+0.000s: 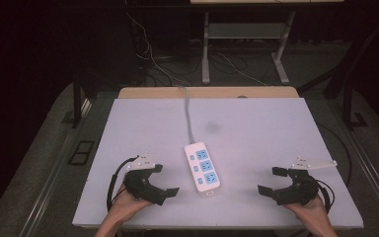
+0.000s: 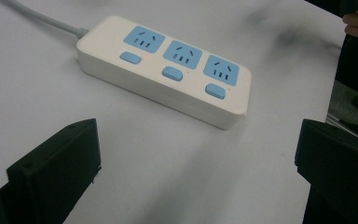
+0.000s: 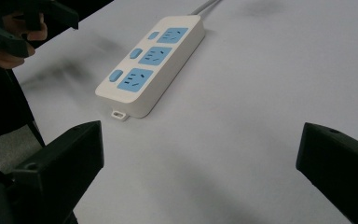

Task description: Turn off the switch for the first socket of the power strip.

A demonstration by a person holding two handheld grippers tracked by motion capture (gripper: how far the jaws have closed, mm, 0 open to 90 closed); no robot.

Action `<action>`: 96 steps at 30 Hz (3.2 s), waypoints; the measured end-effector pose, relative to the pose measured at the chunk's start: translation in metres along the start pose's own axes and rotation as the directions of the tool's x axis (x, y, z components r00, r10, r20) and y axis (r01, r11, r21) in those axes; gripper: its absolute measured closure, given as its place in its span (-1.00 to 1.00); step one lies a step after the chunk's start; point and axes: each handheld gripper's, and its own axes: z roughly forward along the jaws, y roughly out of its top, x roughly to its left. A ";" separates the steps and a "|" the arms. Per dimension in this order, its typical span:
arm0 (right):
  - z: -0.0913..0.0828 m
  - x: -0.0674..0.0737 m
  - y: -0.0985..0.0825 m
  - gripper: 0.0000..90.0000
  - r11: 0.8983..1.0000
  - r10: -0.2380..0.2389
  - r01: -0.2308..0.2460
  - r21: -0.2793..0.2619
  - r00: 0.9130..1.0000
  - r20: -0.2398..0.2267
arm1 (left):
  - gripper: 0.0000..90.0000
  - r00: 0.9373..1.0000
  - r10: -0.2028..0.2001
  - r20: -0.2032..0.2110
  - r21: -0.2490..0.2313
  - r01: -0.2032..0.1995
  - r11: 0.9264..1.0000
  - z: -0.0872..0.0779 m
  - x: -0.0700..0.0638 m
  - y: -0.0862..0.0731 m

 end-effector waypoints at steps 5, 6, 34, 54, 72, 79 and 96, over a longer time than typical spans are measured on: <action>0.000 0.000 0.000 -0.99 1.000 0.000 0.000 0.000 1.000 0.001 | -1.00 1.000 0.013 -0.006 0.007 -0.013 1.000 0.000 0.003 0.009; 0.000 0.000 0.000 -0.99 1.000 0.000 0.000 0.000 1.000 0.001 | -1.00 1.000 0.017 -0.006 0.009 -0.016 1.000 0.000 0.003 0.010; 0.001 0.000 -0.001 -0.99 1.000 -0.003 0.003 0.009 1.000 0.001 | -1.00 0.998 0.062 0.009 0.074 -0.062 0.995 0.015 0.016 0.052; 0.003 0.001 -0.001 -0.99 1.000 -0.011 0.011 0.015 1.000 0.001 | -0.97 0.996 0.089 0.007 0.138 -0.089 0.986 0.033 0.034 0.079; 0.004 0.001 -0.001 -0.99 1.000 -0.016 0.016 0.020 1.000 0.000 | -0.93 0.996 0.091 0.012 0.190 -0.091 0.977 0.057 0.049 0.089; 0.004 0.001 -0.001 -0.99 1.000 -0.020 0.020 0.022 1.000 -0.003 | -0.88 0.996 0.091 0.021 0.200 -0.093 0.975 0.064 0.052 0.091; 0.006 0.002 -0.001 -0.99 0.999 -0.026 0.026 0.035 1.000 -0.009 | -0.06 0.995 0.096 0.019 0.189 -0.098 0.977 0.077 0.059 0.088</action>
